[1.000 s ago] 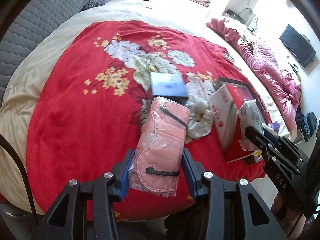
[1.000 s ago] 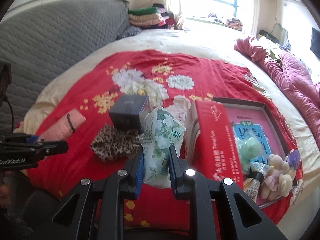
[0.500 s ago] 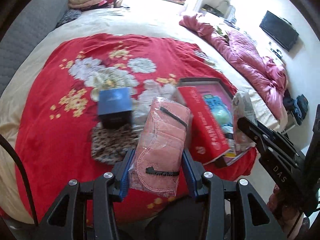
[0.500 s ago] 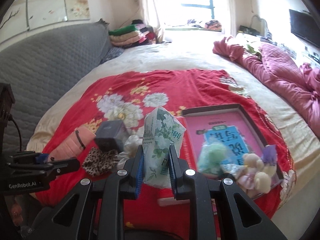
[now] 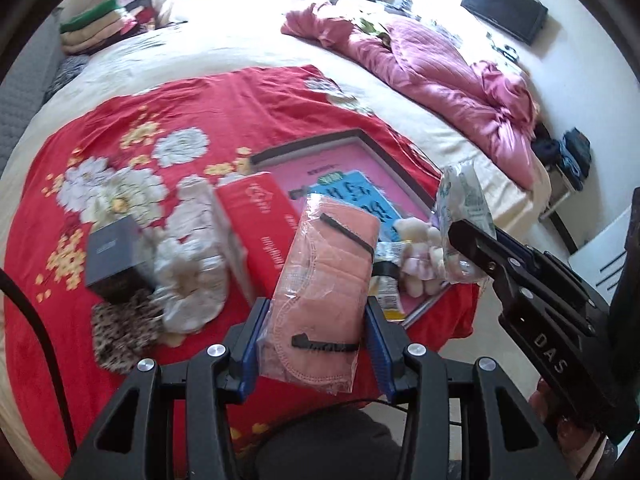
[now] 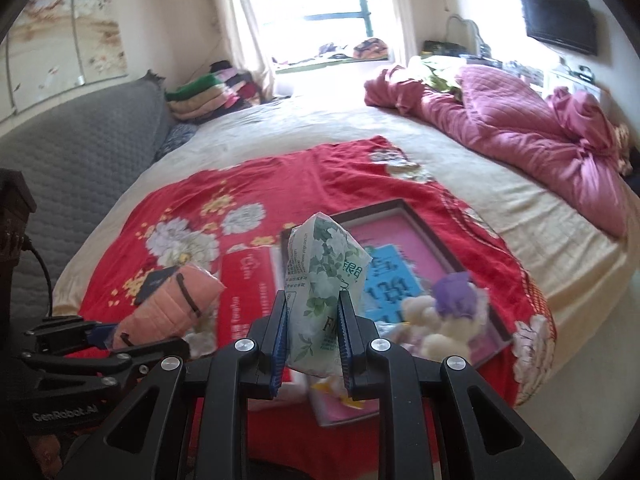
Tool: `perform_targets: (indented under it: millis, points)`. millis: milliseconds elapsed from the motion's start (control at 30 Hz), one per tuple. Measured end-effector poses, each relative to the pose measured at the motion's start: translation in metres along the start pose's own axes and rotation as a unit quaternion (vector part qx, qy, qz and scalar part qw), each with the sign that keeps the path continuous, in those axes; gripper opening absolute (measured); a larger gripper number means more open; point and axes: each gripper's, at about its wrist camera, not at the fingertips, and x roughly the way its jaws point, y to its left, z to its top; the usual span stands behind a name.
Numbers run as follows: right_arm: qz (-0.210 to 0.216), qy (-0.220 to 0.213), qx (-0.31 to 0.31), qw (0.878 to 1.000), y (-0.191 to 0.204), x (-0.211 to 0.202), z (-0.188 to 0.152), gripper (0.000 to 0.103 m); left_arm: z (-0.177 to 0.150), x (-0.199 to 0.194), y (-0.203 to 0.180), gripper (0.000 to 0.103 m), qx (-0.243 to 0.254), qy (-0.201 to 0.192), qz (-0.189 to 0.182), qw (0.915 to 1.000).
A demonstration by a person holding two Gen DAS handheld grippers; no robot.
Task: Organize soft objects
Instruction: 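Lift and carry the pink pack and wipes pack toward the pink box tray, then lower the pink pack and wipes pack into the tray beside the bears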
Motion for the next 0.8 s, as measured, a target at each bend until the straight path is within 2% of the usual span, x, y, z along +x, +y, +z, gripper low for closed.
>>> perform_targets:
  millis: [233,800]
  points:
    - [-0.005,0.005,0.024,1.000,-0.030,0.000,-0.004,0.022,0.012,0.033,-0.026,0.046,0.032,0.029,0.007,0.9990]
    - [0.016,0.041,0.065,0.997,-0.065,0.027,-0.017,0.023,0.034,0.106,-0.059,0.046,0.083,0.090,0.008,0.9925]
